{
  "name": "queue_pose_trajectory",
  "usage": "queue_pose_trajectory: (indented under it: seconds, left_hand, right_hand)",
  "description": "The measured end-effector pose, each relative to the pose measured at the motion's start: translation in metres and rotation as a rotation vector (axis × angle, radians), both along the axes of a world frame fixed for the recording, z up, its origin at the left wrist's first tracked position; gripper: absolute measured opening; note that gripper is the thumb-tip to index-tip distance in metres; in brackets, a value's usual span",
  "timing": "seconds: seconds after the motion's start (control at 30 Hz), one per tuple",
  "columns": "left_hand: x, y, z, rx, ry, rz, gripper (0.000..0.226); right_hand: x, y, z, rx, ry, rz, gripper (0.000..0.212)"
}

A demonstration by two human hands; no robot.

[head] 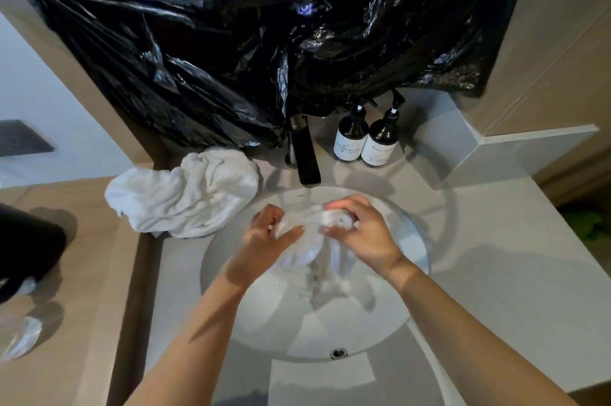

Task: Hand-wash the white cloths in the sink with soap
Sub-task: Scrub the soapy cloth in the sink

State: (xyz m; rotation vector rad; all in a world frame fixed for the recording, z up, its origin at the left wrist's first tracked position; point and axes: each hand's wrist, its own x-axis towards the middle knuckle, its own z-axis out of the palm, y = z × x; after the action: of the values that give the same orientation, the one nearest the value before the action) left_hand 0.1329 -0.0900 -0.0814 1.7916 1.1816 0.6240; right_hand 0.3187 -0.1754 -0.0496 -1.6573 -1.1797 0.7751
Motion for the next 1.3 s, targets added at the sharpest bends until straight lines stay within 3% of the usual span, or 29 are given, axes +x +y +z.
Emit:
queue_pose_trajectory:
  seconds: [0.07,0.17,0.23,0.3,0.37,0.47,0.57,0.7,0.8,0.9,1.0,1.03,1.1,1.17,1.23,1.3]
  left_hand:
    - [-0.004,-0.002,-0.031,0.119,0.148,-0.014,0.033]
    - [-0.005,-0.01,-0.059,-0.038,0.523,-0.156,0.039]
    - [0.0,-0.015,-0.079,-0.007,0.698,-0.229,0.052]
    - [0.013,-0.017,-0.088,0.097,0.702,-0.216,0.061]
    - [0.028,-0.014,-0.104,0.146,0.645,-0.197,0.054]
    - [0.042,-0.018,-0.135,0.238,0.649,-0.234,0.04]
    - [0.045,-0.027,-0.162,0.361,0.716,-0.184,0.04]
    - [0.055,-0.019,-0.171,0.496,0.725,-0.144,0.019]
    - [0.064,-0.003,-0.171,0.324,0.761,-0.127,0.027]
    - [0.066,0.011,-0.167,0.099,0.875,-0.265,0.031]
    - [0.057,0.025,-0.159,-0.043,0.624,-0.17,0.034]
    - [0.051,0.025,-0.158,-0.107,0.534,-0.174,0.034]
    - [0.039,0.017,-0.149,-0.091,0.39,-0.207,0.04]
    - [0.03,0.006,-0.145,0.051,0.291,-0.19,0.039]
    - [0.025,0.0,-0.132,-0.069,0.295,-0.234,0.027]
    - [0.02,-0.001,-0.123,-0.333,0.257,-0.256,0.031]
  right_hand:
    - [0.003,-0.002,-0.033,-0.103,-0.029,0.066,0.036]
    - [0.005,-0.009,-0.086,-0.329,-0.046,0.129,0.032]
    - [0.005,-0.014,-0.107,-0.415,0.0,0.095,0.037]
    - [0.003,-0.012,-0.124,-0.417,-0.068,-0.016,0.041]
    - [-0.003,-0.006,-0.137,-0.343,-0.221,-0.05,0.037]
    - [-0.013,-0.005,-0.178,-0.387,-0.575,0.039,0.039]
    - [-0.022,-0.004,-0.197,-0.481,-0.662,0.041,0.041]
    - [-0.017,0.013,-0.209,-0.56,-0.829,0.042,0.038]
    - [-0.006,0.04,-0.199,-0.653,-0.904,0.163,0.039]
    - [0.013,0.055,-0.187,-0.689,-0.777,0.28,0.041]
    - [0.031,0.053,-0.178,-0.664,-0.361,0.117,0.036]
    - [0.035,0.05,-0.177,-0.629,-0.299,0.087,0.043]
    - [0.041,0.043,-0.177,-0.647,-0.322,0.125,0.058]
    - [0.038,0.04,-0.175,-0.755,-0.309,0.189,0.041]
    - [0.033,0.037,-0.172,-0.876,-0.232,0.226,0.042]
    - [0.028,0.033,-0.161,-0.905,-0.127,0.184,0.04]
